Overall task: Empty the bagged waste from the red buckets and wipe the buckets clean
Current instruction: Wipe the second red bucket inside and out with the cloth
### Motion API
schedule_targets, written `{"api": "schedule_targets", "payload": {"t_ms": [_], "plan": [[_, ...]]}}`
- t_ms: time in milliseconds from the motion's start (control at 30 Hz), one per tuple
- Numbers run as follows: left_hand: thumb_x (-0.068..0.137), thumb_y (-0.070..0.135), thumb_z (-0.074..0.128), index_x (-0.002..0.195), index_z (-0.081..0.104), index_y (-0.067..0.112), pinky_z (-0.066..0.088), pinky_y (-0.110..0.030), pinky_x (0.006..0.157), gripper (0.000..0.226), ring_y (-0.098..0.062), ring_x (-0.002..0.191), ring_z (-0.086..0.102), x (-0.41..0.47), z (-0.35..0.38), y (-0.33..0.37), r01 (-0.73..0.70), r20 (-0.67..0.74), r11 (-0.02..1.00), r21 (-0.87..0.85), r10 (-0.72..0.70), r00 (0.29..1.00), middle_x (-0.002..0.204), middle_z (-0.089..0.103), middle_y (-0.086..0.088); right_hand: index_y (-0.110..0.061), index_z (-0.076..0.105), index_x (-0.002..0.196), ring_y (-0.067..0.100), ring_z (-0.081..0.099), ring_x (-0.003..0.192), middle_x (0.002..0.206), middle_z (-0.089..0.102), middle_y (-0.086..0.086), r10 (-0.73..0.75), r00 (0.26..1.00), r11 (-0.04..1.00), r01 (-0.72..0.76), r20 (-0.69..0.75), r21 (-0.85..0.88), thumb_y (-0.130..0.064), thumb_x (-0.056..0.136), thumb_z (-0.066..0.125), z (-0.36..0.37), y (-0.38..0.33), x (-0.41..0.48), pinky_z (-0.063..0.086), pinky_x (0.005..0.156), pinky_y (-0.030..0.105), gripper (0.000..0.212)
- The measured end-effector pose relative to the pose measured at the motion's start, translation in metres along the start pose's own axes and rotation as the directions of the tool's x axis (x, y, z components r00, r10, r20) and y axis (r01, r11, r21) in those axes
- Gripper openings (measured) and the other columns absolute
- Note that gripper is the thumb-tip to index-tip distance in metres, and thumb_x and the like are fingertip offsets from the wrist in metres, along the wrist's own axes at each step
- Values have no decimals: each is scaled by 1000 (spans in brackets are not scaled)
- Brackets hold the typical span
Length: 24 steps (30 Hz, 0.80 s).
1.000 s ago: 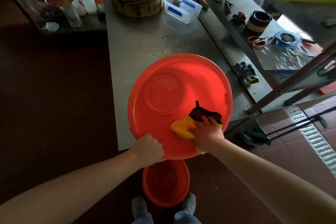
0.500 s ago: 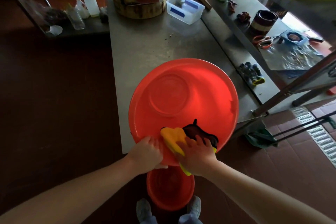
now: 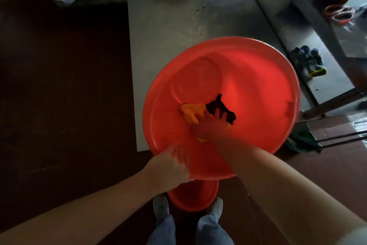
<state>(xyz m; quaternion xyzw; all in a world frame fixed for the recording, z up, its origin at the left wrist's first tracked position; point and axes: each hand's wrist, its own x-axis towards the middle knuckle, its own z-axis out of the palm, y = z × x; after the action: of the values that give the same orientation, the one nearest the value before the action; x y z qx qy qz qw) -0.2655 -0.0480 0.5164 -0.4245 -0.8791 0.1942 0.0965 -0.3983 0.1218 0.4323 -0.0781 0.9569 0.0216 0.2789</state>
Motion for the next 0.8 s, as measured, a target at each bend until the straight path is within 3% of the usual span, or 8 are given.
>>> {"api": "schedule_targets", "payload": {"t_ms": [133,233,367,533,667,800], "plan": [[90,70,48,72,72,10,57,-35,75,67,-25,68,68,5,0,3,18,19,997,-70,-17,1000,73,70,-9,-43,40,146,41,24,145,156,40,-1,-35,998,999,34,47,4,-55,96,36,-11,2,-11,13,117,60,52],[85,70,58,66,71,16,56,-34,72,58,-23,65,67,6,-7,-4,-7,47,999,-54,10,999,68,69,-5,-42,33,149,39,28,143,156,38,-2,-62,991,997,66,119,-33,-60,97,34,-20,3,-51,18,113,60,54],[75,70,68,55,65,22,51,-28,63,52,-19,57,62,11,-17,-13,27,-19,996,-85,-28,999,59,63,1,-48,24,149,35,26,143,156,34,-7,-111,978,992,119,176,-33,-68,90,32,-31,9,-120,17,109,63,63],[77,76,63,55,65,21,48,-23,57,59,-18,54,59,22,-24,-18,38,-84,996,-79,-45,995,56,62,2,-49,28,142,37,33,138,150,39,-6,-124,988,990,129,88,-61,-79,86,22,-43,23,-153,21,104,63,64],[74,77,64,53,64,22,46,-23,60,59,-14,53,59,27,-29,-19,24,-77,997,-70,-29,997,55,61,5,-38,23,150,36,16,150,164,20,-2,-111,985,993,115,129,-21,-73,91,22,-34,16,-112,15,113,67,69],[81,72,61,51,59,23,50,-23,62,58,-14,51,58,21,-25,-13,-47,-50,998,-46,45,998,54,60,7,-39,5,158,37,5,154,169,-1,-12,-128,979,992,123,160,36,-65,100,26,-20,13,-57,10,114,71,67]]}}
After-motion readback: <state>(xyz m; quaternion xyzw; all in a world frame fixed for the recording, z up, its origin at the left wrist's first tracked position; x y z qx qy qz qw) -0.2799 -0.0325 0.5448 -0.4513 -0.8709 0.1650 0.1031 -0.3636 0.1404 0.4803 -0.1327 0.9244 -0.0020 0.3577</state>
